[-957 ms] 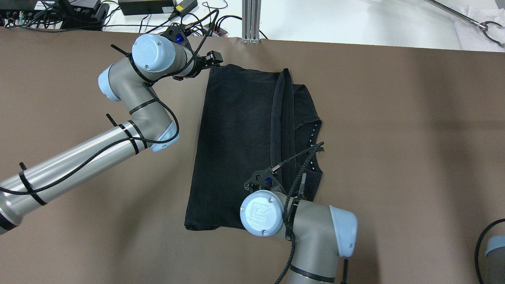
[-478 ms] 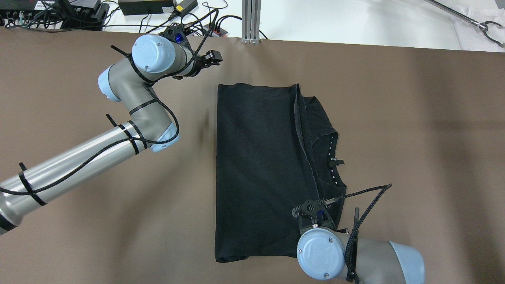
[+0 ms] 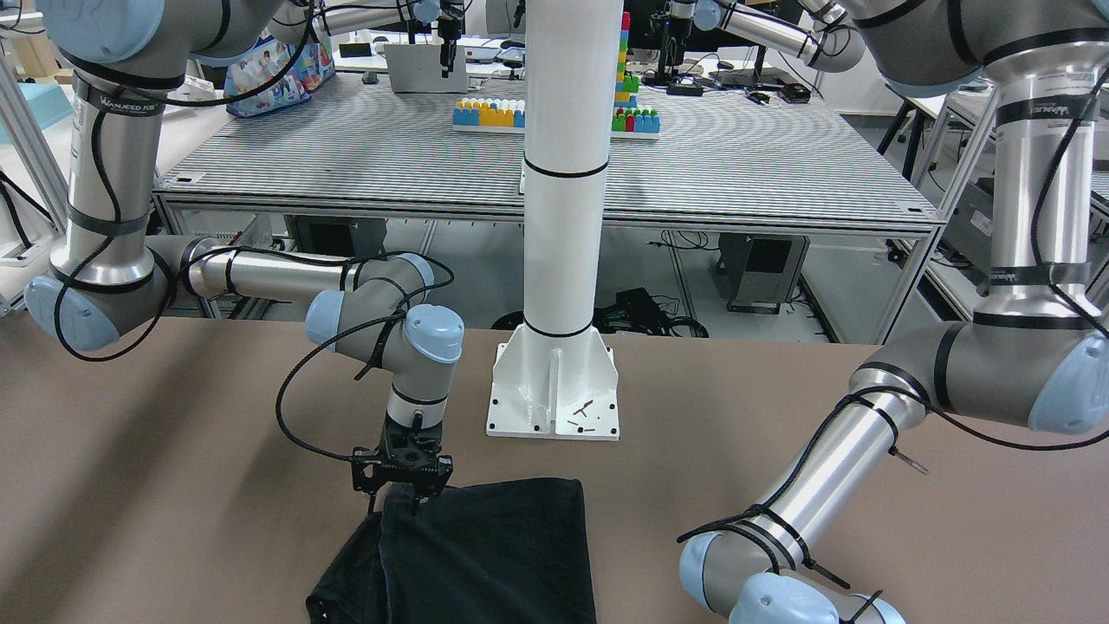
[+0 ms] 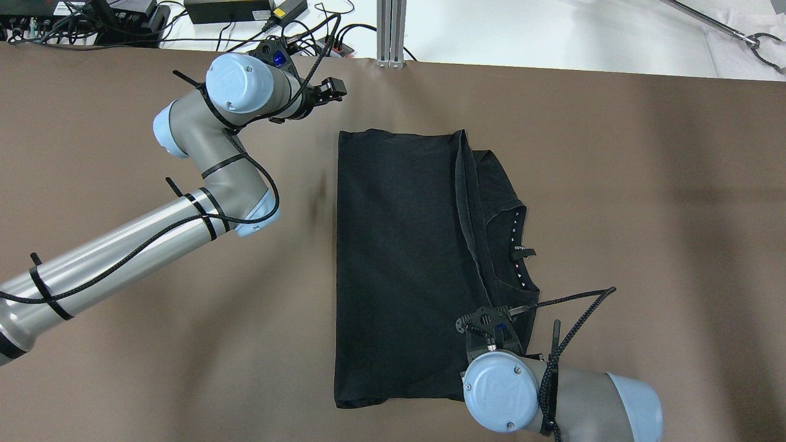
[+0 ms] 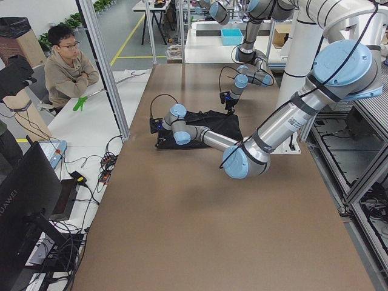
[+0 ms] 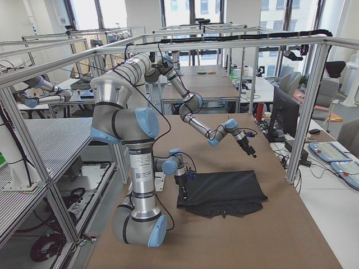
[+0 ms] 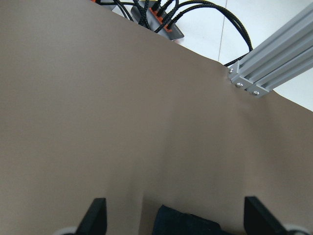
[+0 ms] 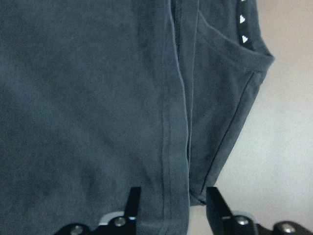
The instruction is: Fold clothes
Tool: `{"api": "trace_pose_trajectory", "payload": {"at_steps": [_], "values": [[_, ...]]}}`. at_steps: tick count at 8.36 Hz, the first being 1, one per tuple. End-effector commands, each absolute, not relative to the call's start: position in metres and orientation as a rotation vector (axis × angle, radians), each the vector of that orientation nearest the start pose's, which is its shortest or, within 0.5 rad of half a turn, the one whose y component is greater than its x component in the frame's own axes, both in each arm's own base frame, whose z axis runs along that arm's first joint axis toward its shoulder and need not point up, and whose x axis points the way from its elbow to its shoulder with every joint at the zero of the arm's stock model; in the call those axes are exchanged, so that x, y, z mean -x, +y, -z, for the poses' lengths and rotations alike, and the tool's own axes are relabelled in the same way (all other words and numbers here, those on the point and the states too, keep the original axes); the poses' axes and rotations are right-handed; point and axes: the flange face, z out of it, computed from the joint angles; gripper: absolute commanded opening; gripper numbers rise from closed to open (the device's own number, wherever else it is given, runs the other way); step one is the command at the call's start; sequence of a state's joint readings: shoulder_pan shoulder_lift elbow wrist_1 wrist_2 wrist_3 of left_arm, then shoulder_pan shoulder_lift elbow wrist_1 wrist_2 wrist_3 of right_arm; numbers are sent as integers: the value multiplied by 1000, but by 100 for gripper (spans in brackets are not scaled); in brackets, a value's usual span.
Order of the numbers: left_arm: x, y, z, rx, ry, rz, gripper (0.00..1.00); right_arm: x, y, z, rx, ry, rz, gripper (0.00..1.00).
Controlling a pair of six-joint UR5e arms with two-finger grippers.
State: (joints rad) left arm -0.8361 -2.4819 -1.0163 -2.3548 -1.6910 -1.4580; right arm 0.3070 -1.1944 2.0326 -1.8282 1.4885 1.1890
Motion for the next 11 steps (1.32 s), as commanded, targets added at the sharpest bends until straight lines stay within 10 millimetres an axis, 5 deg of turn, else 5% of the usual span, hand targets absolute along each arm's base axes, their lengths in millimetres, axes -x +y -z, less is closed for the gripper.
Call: {"api": "trace_pose_trajectory", "payload": {"at_steps": [1,3,5,8,11], "values": [[-469,-701,-238,-432,1076,569,100,495,-363,-296,-314,-465,74,94],[-469,-701,-238,-432,1076,567,100,546,-411,-284,-331,-475,45,94],[-466,-702,-248,-428,1066,566,100,537,-461,-307,-340,-462,55,94],[-466,-701,-247,-432,1068,567,100,512,-505,-331,-340,-457,81,94],[-462,-698,-247,-439,1073,569,100,490,-525,-337,-330,-456,102,94]]}}
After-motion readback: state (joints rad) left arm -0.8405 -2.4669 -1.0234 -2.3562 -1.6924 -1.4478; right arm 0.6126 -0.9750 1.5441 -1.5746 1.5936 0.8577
